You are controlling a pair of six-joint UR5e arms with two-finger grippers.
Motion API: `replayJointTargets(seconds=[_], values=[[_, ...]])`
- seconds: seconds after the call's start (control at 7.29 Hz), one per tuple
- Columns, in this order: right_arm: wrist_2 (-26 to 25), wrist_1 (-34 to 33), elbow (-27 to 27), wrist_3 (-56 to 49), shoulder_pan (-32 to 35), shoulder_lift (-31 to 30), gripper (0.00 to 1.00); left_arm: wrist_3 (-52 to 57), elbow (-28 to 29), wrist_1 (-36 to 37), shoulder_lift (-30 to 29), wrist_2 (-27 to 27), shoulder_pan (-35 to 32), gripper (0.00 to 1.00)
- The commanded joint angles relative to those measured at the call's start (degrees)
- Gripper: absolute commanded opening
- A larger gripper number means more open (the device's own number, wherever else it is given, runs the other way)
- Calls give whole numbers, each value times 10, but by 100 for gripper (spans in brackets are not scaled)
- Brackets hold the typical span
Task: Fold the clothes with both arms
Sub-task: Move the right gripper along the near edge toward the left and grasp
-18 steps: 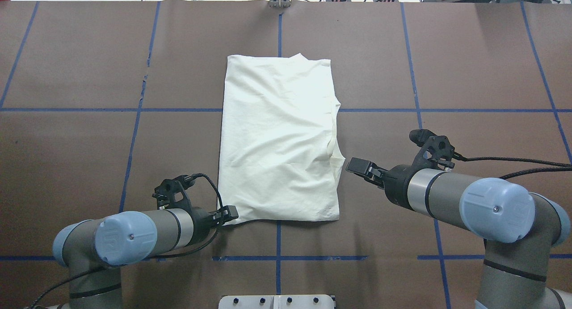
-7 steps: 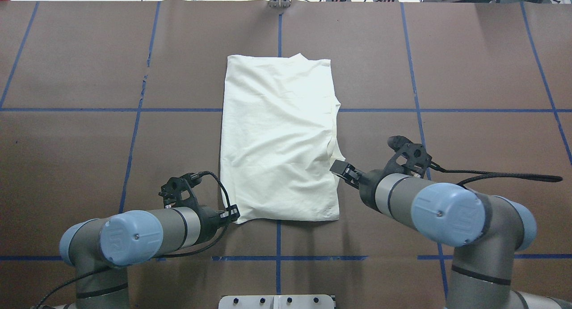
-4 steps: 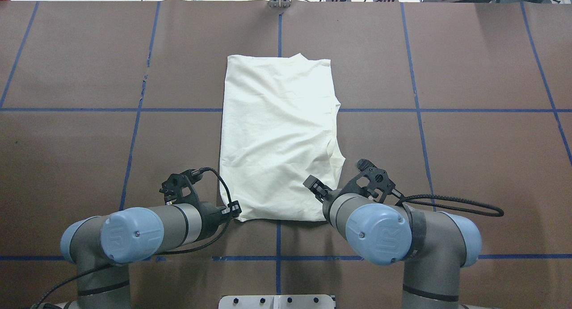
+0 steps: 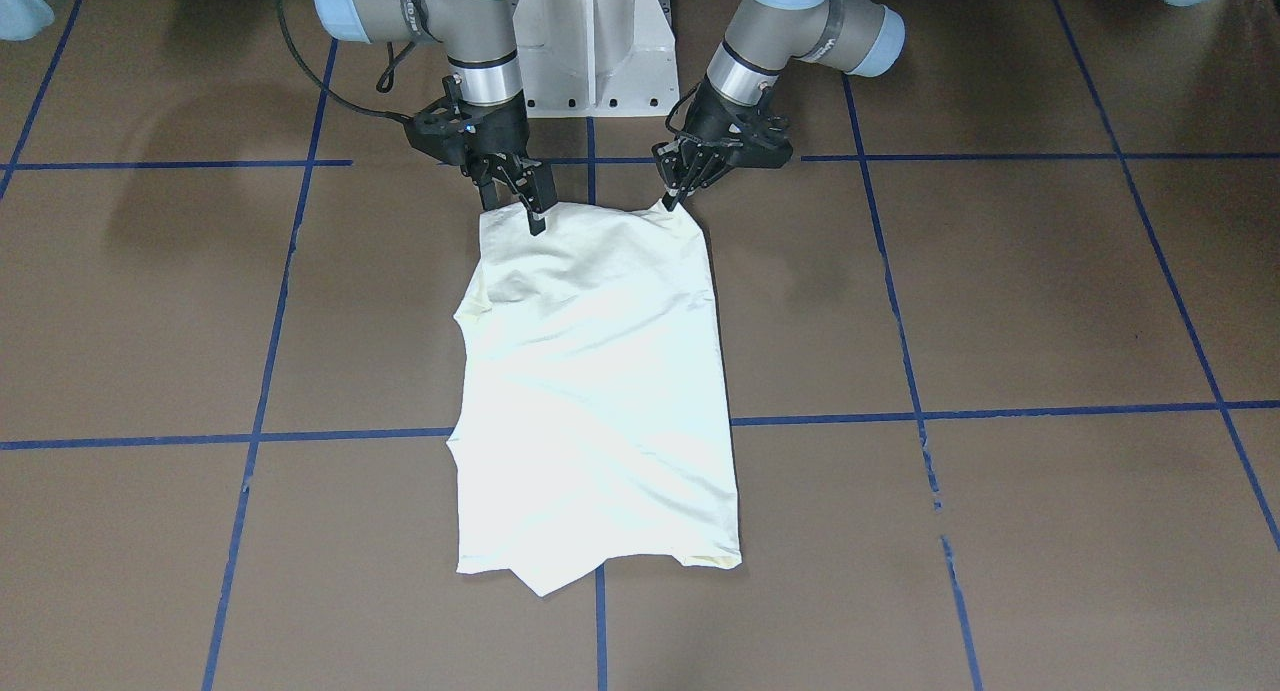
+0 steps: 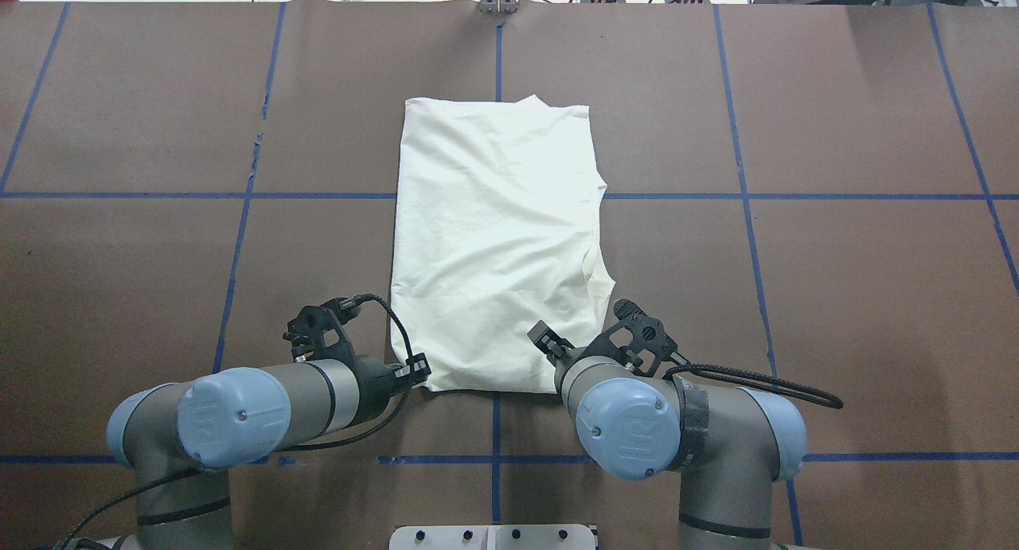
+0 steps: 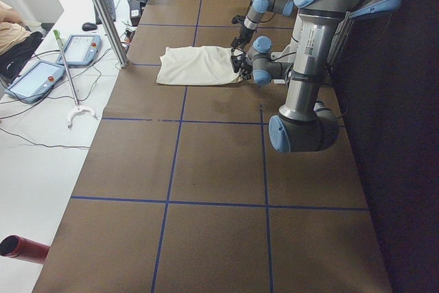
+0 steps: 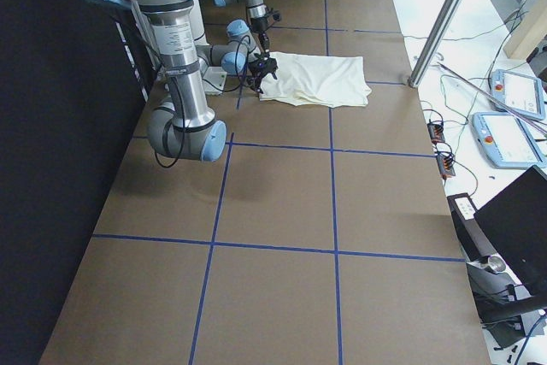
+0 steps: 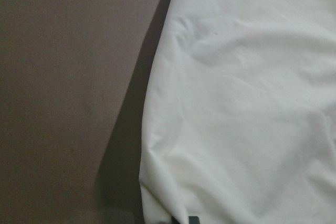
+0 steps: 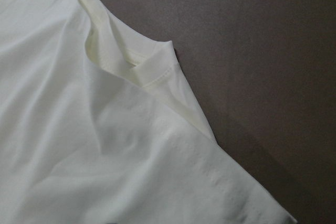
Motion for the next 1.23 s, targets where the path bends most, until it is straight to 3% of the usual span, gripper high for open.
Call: replayJointTargets(seconds=[0.0, 0.82, 0.96, 1.1], values=[[-6, 0, -4, 3, -11, 1, 94, 9, -2, 0, 0, 0, -5, 0], [-34, 0, -35, 4, -11, 23, 86, 9, -9, 0, 0, 0, -7, 0], [-34, 0, -35, 5, -8, 29, 68, 11, -9, 0, 1, 0, -7, 0], [-34, 1, -35, 34, -5, 30, 21, 11, -9, 0, 1, 0, -7, 0]])
